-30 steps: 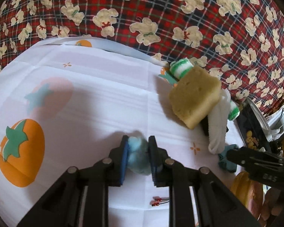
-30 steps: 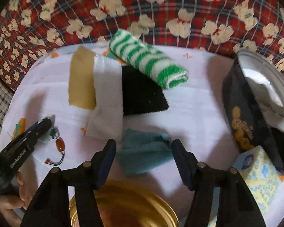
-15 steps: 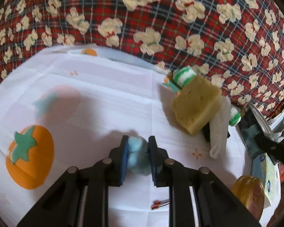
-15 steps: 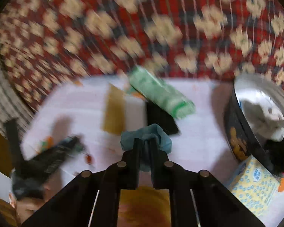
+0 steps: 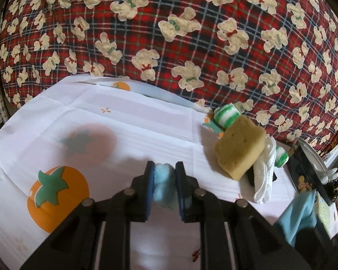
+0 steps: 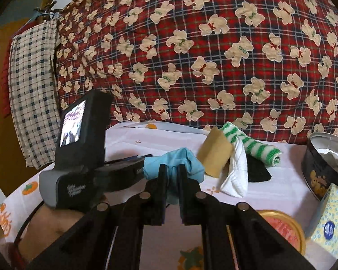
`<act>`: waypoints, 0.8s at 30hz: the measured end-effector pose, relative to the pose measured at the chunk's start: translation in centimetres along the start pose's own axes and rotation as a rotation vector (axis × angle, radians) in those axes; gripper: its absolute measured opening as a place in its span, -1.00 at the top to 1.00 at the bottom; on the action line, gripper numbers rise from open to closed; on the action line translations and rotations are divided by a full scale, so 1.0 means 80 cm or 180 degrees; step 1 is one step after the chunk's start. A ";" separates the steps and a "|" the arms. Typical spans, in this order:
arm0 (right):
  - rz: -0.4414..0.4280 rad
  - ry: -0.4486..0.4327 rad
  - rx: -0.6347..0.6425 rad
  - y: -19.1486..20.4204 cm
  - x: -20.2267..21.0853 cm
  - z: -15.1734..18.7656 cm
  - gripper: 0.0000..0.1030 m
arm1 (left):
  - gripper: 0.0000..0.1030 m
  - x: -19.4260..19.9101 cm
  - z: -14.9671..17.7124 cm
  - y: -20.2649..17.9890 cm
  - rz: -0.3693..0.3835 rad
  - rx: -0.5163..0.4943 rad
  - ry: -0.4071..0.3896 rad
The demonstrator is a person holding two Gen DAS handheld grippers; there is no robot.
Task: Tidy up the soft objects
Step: 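Carry both held cloths in the two tools over the metal tin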
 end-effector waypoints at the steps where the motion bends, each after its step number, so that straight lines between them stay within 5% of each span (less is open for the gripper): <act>1: 0.0003 -0.0010 0.0018 0.001 0.001 0.003 0.81 | 0.69 0.002 0.000 -0.001 0.0001 -0.0006 -0.0018; 24: 0.0066 -0.0215 0.0031 -0.022 0.056 0.023 0.80 | 0.69 0.075 0.012 -0.020 0.0006 -0.0193 -0.0730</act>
Point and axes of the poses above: each gripper's, at about its wrist camera, not at the fingertips, and x roughly against the way its jaws point, y to its left, z to its underside, the point moved 4 cm from there along -x, roughly the way its jaws point, and after that the axes turned 7 degrees about z, right-handed, at the moved point
